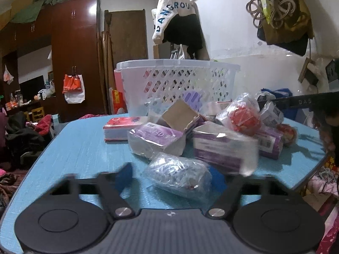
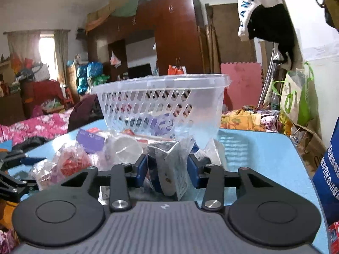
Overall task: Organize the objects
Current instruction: 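Grasp the clear wrapped bag with the left tool while the right tool grasps a white carton, then lift both items over the white basket and open both tools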
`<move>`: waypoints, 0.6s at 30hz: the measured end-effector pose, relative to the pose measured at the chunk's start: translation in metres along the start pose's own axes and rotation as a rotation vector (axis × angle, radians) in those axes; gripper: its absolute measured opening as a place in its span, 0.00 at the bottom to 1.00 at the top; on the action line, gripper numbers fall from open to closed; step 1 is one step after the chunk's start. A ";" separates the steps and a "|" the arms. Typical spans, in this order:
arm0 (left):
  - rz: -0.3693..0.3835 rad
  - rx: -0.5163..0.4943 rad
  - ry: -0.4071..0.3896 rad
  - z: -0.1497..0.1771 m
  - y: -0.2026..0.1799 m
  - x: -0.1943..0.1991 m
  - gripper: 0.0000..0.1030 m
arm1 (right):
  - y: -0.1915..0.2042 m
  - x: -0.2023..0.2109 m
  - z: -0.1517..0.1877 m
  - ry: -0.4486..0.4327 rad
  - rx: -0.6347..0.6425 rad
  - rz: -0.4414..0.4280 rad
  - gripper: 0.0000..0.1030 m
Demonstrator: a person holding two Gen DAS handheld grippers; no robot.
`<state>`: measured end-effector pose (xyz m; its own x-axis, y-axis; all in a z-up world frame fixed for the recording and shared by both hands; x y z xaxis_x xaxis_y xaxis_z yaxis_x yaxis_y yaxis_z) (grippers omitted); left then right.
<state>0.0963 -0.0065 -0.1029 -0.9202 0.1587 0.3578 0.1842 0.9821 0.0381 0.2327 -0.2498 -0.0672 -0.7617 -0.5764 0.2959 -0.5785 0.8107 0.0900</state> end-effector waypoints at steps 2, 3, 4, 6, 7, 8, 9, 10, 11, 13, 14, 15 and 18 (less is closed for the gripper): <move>0.002 0.014 -0.009 -0.001 0.001 0.002 0.60 | -0.001 0.003 0.000 -0.014 -0.010 -0.008 0.43; 0.002 0.015 -0.015 -0.001 0.002 0.004 0.60 | -0.001 0.003 -0.002 -0.020 -0.013 -0.010 0.43; 0.001 0.016 -0.021 -0.002 0.002 0.006 0.60 | -0.002 0.004 -0.002 -0.025 -0.016 -0.010 0.43; 0.004 0.021 -0.037 -0.005 0.003 0.010 0.60 | -0.001 0.005 -0.003 -0.035 -0.019 -0.010 0.43; 0.006 0.023 -0.044 -0.008 0.002 0.012 0.60 | -0.002 0.005 -0.004 -0.038 -0.020 -0.009 0.43; 0.007 0.025 -0.051 -0.010 0.003 0.014 0.60 | -0.002 0.005 -0.004 -0.042 -0.022 -0.009 0.43; 0.008 0.025 -0.057 -0.012 0.003 0.017 0.60 | -0.002 0.005 -0.004 -0.047 -0.025 -0.008 0.43; 0.006 0.025 -0.061 -0.014 0.004 0.018 0.60 | -0.002 0.006 -0.005 -0.052 -0.029 -0.008 0.43; 0.005 0.031 -0.066 -0.017 0.006 0.019 0.60 | -0.003 0.006 -0.005 -0.056 -0.033 -0.008 0.43; 0.008 0.053 -0.070 -0.023 0.009 0.018 0.60 | -0.005 0.007 -0.006 -0.066 -0.043 -0.008 0.43; 0.012 0.064 -0.069 -0.025 0.011 0.017 0.60 | -0.005 0.008 -0.005 -0.070 -0.049 -0.008 0.43; 0.017 0.075 -0.071 -0.026 0.011 0.016 0.60 | -0.007 0.009 -0.006 -0.077 -0.058 -0.006 0.43; 0.023 0.101 -0.076 -0.031 0.014 0.013 0.60 | -0.008 0.008 -0.008 -0.067 -0.050 0.020 0.43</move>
Point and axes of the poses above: each gripper's, at about its wrist camera, not at the fingertips, and x roughly against the way its jaws point, y to its left, z to its underside, the point moved 9 cm from there along -x, roughly the way its jaws point, and after that the axes turned 2 degrees about z, right-handed, at the moved point
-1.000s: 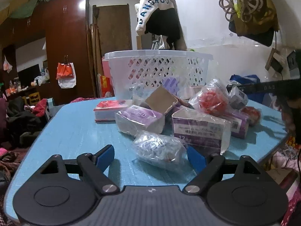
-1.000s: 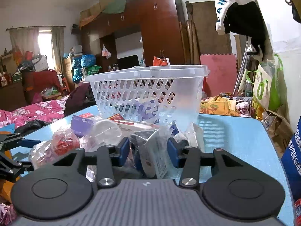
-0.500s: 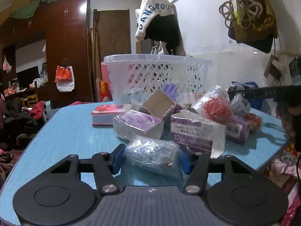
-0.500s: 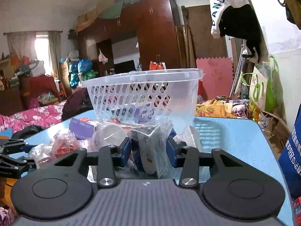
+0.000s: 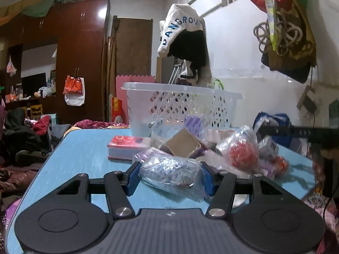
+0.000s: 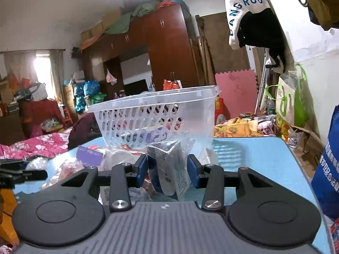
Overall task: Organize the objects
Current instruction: 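Lift both items over the white basket and open both tools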
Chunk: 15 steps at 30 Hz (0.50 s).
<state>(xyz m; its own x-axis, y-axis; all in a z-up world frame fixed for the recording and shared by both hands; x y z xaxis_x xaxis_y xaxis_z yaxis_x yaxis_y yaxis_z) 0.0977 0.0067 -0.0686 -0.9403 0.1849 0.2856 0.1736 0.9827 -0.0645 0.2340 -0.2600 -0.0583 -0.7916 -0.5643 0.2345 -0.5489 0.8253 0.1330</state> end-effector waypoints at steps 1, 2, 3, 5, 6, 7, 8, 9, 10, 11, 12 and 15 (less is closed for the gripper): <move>-0.001 0.009 -0.004 -0.002 0.002 -0.001 0.60 | 0.000 -0.001 -0.001 0.004 0.018 0.016 0.43; -0.002 0.019 -0.008 -0.006 0.003 -0.002 0.60 | -0.002 0.000 -0.003 0.002 0.032 0.035 0.43; -0.002 0.029 -0.013 -0.008 0.005 -0.003 0.60 | -0.003 0.001 -0.006 -0.001 0.039 0.043 0.43; 0.003 0.054 -0.027 -0.017 0.006 -0.005 0.60 | -0.006 0.005 -0.018 -0.022 0.035 0.038 0.43; 0.009 0.065 -0.037 -0.020 0.006 -0.004 0.60 | -0.007 0.007 -0.025 -0.034 0.042 0.039 0.43; 0.018 0.072 -0.047 -0.026 0.006 -0.003 0.60 | -0.006 0.009 -0.031 -0.043 0.055 0.042 0.43; 0.028 0.072 -0.057 -0.033 0.003 -0.003 0.60 | -0.004 0.009 -0.041 -0.051 0.067 0.040 0.43; 0.037 0.065 -0.069 -0.043 0.000 -0.002 0.60 | -0.001 0.008 -0.050 -0.055 0.076 0.032 0.43; 0.043 0.051 -0.080 -0.054 -0.005 -0.003 0.60 | 0.002 0.006 -0.058 -0.058 0.087 0.022 0.43; 0.049 0.041 -0.088 -0.067 -0.009 -0.005 0.60 | 0.005 0.003 -0.068 -0.063 0.098 0.015 0.43; 0.060 0.048 -0.097 -0.080 -0.010 -0.008 0.60 | 0.011 0.000 -0.080 -0.069 0.119 0.012 0.43; 0.067 0.060 -0.092 -0.119 -0.014 -0.027 0.60 | 0.026 -0.016 -0.110 -0.082 0.191 0.026 0.43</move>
Point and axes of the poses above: each gripper's, at about its wrist camera, not at the fingertips, and x roughly against the way its jaws point, y to its left, z to its underside, the point moved 9 cm from there along -x, roughly the way its jaws point, and after that the axes turned 2 degrees about z, right-handed, at the moved point
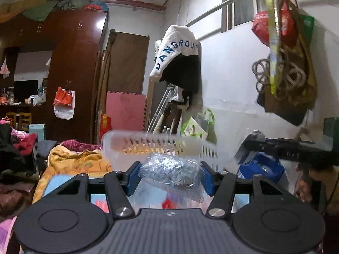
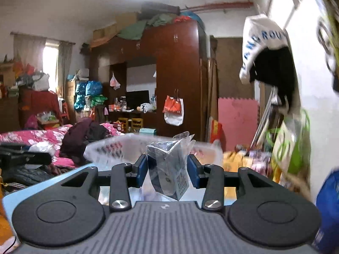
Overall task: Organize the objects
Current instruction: 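Lift both items over the white basket and open both tools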
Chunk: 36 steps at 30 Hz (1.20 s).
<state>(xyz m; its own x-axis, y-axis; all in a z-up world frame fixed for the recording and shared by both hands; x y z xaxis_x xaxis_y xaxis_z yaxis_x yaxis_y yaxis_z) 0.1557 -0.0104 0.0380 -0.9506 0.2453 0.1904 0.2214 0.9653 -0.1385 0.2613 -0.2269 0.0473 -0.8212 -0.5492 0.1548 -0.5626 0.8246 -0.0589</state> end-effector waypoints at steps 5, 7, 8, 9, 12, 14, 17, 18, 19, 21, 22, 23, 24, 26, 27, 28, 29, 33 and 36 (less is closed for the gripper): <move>-0.024 0.012 0.062 -0.040 0.000 -0.057 0.60 | 0.016 -0.040 -0.018 0.035 0.141 0.064 0.43; -0.036 0.025 0.099 -0.044 0.004 -0.081 0.60 | 0.017 -0.053 -0.017 0.059 0.151 0.062 0.43; -0.053 0.033 0.120 -0.044 0.009 -0.093 0.60 | 0.016 -0.060 -0.016 0.070 0.142 0.056 0.43; -0.063 0.043 0.136 -0.043 0.012 -0.103 0.60 | 0.013 -0.066 -0.016 0.087 0.126 0.048 0.43; -0.091 0.054 0.206 -0.033 0.023 -0.134 0.60 | 0.003 -0.083 -0.008 0.138 0.080 0.034 0.43; -0.111 0.057 0.224 -0.027 0.029 -0.147 0.60 | -0.001 -0.091 -0.001 0.171 0.063 0.031 0.43; -0.131 0.040 0.239 -0.023 0.037 -0.158 0.75 | 0.000 -0.096 0.009 0.221 0.046 -0.002 0.49; -0.146 0.038 0.253 -0.020 0.040 -0.161 0.81 | 0.000 -0.092 0.010 0.218 0.036 -0.006 0.55; -0.160 0.040 0.255 -0.019 0.044 -0.159 0.81 | 0.000 -0.088 0.009 0.209 0.035 0.008 0.75; -0.158 0.030 0.238 -0.022 0.044 -0.151 0.82 | -0.001 -0.075 0.003 0.173 0.063 0.049 0.98; -0.150 0.025 0.215 -0.024 0.042 -0.140 0.86 | -0.001 -0.066 0.000 0.150 0.079 0.055 0.98; -0.136 0.020 0.189 -0.027 0.039 -0.128 0.90 | 0.001 -0.052 0.000 0.136 0.090 0.048 0.99; -0.112 0.012 0.168 -0.028 0.034 -0.117 0.98 | 0.000 -0.044 0.000 0.132 0.091 0.035 1.00; -0.059 -0.013 0.147 -0.023 0.023 -0.090 1.00 | -0.001 -0.017 0.006 0.118 0.076 0.006 1.00; -0.041 -0.032 0.134 -0.017 0.017 -0.072 1.00 | -0.001 0.000 0.014 0.114 0.061 -0.013 1.00; -0.039 -0.057 0.127 -0.009 0.011 -0.057 1.00 | 0.001 0.018 0.023 0.109 0.053 -0.031 1.00; -0.039 -0.090 0.123 0.001 0.005 -0.043 1.00 | 0.002 0.026 0.029 0.100 0.048 -0.048 1.00; -0.078 -0.121 0.078 0.049 -0.011 0.019 1.00 | 0.006 0.077 0.077 0.086 -0.008 -0.074 1.00; -0.037 -0.107 0.095 0.086 -0.026 0.044 0.98 | 0.015 0.098 0.107 0.069 -0.079 -0.100 1.00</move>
Point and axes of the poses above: each gripper's, at about its wrist camera, not at the fingertips, and x roughly against the way its jaws point, y to its left, z to its underside, the point moved 9 cm from there along -x, roughly the way its jaws point, and after that the axes turned 2 degrees about z, right-handed, at the moved point
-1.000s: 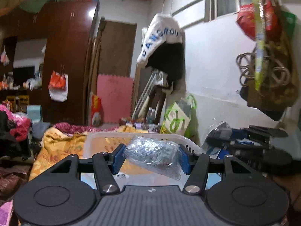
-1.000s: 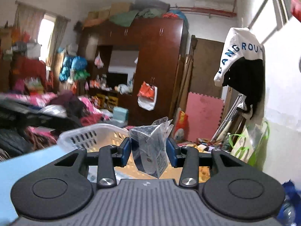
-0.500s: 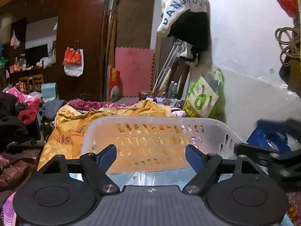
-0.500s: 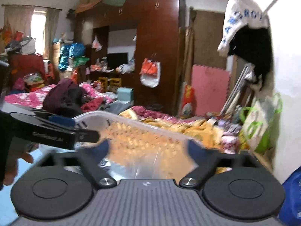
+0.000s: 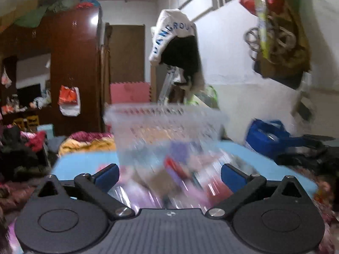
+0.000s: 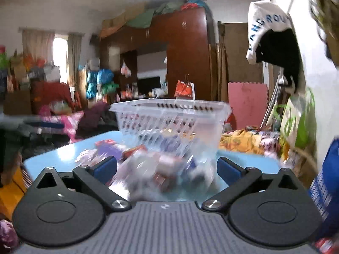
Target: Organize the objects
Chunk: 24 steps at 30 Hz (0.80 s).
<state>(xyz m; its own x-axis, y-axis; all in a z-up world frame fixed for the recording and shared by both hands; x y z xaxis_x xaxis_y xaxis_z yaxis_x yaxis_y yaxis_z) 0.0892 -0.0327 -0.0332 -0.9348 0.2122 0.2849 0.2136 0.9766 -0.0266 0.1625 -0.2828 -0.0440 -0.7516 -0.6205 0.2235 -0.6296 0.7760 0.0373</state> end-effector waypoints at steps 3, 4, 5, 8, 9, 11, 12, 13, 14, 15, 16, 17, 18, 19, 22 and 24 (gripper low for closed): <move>0.037 -0.019 0.017 0.020 -0.011 0.005 0.96 | 0.008 -0.016 0.014 0.064 -0.008 -0.061 1.00; 0.035 -0.026 0.015 0.023 -0.014 0.005 0.96 | 0.010 -0.021 0.019 0.082 0.007 -0.056 0.98; 0.028 -0.021 0.019 0.025 -0.014 0.001 0.96 | 0.010 -0.028 0.021 0.097 0.024 -0.044 0.95; 0.053 0.012 0.054 0.030 -0.013 -0.014 0.93 | 0.003 -0.045 0.017 0.121 0.018 -0.033 0.85; 0.057 0.015 0.060 0.034 -0.014 -0.015 0.93 | 0.001 -0.045 0.015 0.112 -0.005 -0.050 0.85; 0.044 0.006 0.064 0.041 -0.015 -0.018 0.93 | -0.003 -0.041 0.009 0.075 -0.052 -0.059 0.85; 0.037 0.001 0.064 0.043 -0.016 -0.020 0.93 | -0.003 -0.041 0.005 0.061 -0.057 -0.057 0.85; 0.032 -0.002 0.065 0.045 -0.016 -0.021 0.93 | -0.001 -0.041 0.003 0.051 -0.048 -0.053 0.85; 0.029 0.000 0.066 0.046 -0.016 -0.023 0.93 | 0.000 -0.042 0.001 0.047 -0.040 -0.047 0.82; 0.031 0.005 0.067 0.048 -0.017 -0.025 0.93 | 0.001 -0.047 -0.001 0.049 -0.033 -0.044 0.80; 0.037 0.005 0.070 0.051 -0.018 -0.026 0.93 | 0.004 -0.052 -0.001 0.054 -0.021 -0.043 0.74; 0.039 0.002 0.078 0.053 -0.019 -0.028 0.93 | 0.006 -0.055 0.001 0.057 -0.009 -0.038 0.67; 0.035 0.002 0.087 0.055 -0.020 -0.031 0.93 | 0.009 -0.057 0.004 0.061 0.004 -0.027 0.64; 0.027 0.000 0.094 0.057 -0.022 -0.033 0.93 | 0.011 -0.060 0.006 0.067 0.013 -0.022 0.58; 0.011 -0.017 0.101 0.059 -0.027 -0.039 0.93 | 0.013 -0.062 0.018 0.082 0.024 -0.021 0.54; 0.001 -0.014 0.105 0.059 -0.029 -0.042 0.93 | 0.015 -0.052 0.025 0.065 0.021 -0.016 0.52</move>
<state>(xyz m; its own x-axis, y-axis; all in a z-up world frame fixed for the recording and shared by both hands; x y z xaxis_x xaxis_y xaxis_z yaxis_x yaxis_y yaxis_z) 0.1054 -0.0678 -0.1012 -0.8997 0.2078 0.3839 0.2195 0.9755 -0.0135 0.1867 -0.2416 -0.0798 -0.7278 -0.6235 0.2855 -0.6457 0.7633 0.0209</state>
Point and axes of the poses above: each gripper's, at about its wrist camera, not at the fingertips, and x roughly against the way its jaws point, y to its left, z to its underside, the point moved 9 cm from there along -x, roughly the way its jaws point, and after that the axes turned 2 degrees about z, right-handed, at the moved point
